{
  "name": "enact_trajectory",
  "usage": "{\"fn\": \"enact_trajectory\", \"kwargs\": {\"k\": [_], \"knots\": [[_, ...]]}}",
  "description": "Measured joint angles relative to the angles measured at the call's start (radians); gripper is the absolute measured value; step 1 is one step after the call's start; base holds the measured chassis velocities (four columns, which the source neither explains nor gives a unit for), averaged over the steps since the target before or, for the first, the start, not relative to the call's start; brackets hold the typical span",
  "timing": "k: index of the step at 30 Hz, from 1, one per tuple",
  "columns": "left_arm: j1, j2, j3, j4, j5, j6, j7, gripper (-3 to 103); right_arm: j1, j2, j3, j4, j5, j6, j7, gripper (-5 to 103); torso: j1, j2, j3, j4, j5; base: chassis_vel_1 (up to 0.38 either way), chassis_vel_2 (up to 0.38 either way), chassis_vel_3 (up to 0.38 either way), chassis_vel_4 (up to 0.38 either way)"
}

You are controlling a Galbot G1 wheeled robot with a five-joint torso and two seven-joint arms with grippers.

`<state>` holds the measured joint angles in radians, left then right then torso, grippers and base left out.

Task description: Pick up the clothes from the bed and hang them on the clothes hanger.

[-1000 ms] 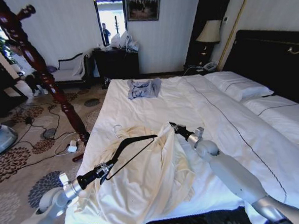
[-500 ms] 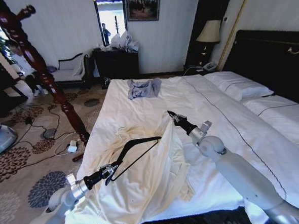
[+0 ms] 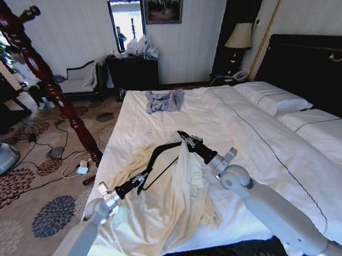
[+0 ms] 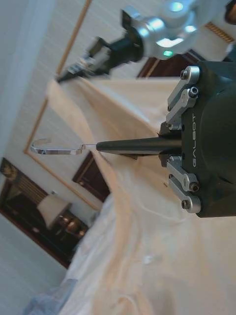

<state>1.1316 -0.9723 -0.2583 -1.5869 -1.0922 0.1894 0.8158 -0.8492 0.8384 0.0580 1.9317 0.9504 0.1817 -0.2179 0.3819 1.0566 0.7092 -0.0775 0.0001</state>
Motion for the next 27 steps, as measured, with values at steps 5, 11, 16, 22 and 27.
{"fn": "enact_trajectory", "kwargs": {"k": [5,11,16,22,27], "knots": [[0.000,0.029,0.029,0.015,0.009,-0.004,0.005,17,0.029,0.000,0.005,0.020,0.023,0.019,-0.008,1,0.000,0.000,0.000,0.0000,-0.0001,0.000,0.000,0.000,0.000],[-0.033,0.021,0.043,0.028,-0.005,-0.006,0.001,17,0.040,-0.005,-0.039,0.082,0.030,0.020,-0.037,1,0.000,0.000,0.000,-0.0003,-0.0001,0.000,0.000,0.000,0.000],[-0.075,-0.008,0.054,0.054,-0.014,-0.007,-0.010,16,0.003,-0.031,-0.094,0.133,0.019,0.020,-0.114,1,0.000,0.000,0.000,-0.0005,-0.0002,0.000,0.000,0.000,0.000],[-0.101,-0.040,0.013,0.068,-0.020,-0.011,-0.034,16,-0.035,-0.070,-0.180,0.152,-0.012,0.020,-0.250,0,0.000,0.000,0.000,-0.0001,-0.0001,0.000,0.000,0.000,0.000],[-0.133,-0.053,-0.008,0.072,-0.040,-0.013,-0.054,16,-0.085,-0.086,-0.198,0.145,-0.063,0.021,-0.309,0,0.000,0.000,0.000,-0.0004,-0.0002,0.000,0.000,0.000,0.000]]}}
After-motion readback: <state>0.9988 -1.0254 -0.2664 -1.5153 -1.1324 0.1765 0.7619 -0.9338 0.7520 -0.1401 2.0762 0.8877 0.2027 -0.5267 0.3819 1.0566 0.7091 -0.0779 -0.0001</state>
